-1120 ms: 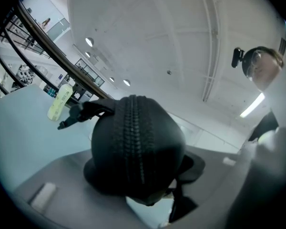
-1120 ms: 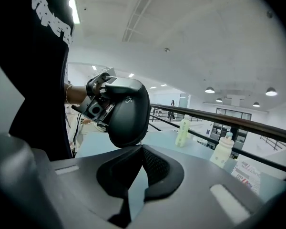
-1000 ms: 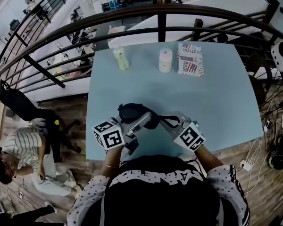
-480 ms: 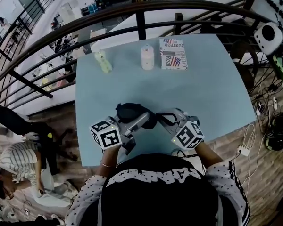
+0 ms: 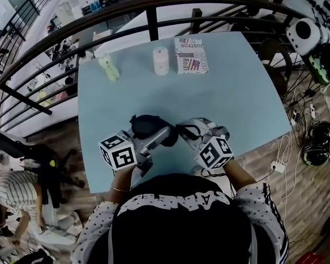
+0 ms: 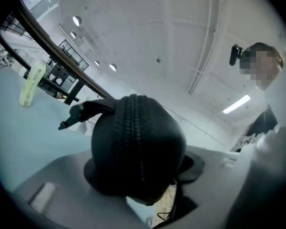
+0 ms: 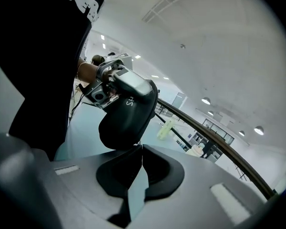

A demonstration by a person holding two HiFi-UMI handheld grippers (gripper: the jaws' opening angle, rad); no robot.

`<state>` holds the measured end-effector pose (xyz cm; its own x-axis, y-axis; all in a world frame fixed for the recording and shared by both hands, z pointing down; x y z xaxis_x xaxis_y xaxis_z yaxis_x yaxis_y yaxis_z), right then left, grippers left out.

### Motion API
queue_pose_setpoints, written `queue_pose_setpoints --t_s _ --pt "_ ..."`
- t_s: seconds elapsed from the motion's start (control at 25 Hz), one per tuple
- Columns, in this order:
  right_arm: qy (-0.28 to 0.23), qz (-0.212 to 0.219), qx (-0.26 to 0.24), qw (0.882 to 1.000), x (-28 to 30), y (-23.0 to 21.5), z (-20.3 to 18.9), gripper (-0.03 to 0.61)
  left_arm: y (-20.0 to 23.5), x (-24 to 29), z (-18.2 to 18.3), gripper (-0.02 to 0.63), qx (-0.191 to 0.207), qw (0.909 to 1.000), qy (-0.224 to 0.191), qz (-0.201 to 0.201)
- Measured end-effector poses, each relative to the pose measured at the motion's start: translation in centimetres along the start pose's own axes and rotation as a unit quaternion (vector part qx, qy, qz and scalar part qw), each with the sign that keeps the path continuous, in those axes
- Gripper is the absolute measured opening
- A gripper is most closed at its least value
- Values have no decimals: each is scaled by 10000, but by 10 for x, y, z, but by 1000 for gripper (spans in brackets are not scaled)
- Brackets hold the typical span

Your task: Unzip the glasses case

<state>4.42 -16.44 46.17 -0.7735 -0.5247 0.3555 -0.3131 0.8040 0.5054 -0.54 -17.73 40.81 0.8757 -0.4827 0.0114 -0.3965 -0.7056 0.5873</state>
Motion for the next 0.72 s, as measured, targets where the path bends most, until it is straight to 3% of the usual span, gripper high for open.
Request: queue_pose_setpoints --t_s 0.44,0.72 --pt "-4 106 -422 9991 1 -1 8 9 -5 0 -5 0 57 9998 184 -80" --pt "-121 150 -430 9989 1 0 14 9 -6 -1 -16 0 76 9995 264 -143"
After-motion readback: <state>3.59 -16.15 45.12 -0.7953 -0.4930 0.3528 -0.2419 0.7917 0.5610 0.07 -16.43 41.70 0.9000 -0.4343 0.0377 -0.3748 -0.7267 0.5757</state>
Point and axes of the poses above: the fingertips, and each gripper's own axes: x forward along the fingers, y to its left, z out of its top, the point moved 1 cm from there along -x, backward along the fingers, and after that the axes turned 5 degrees about -y, right-handed, at the moved point
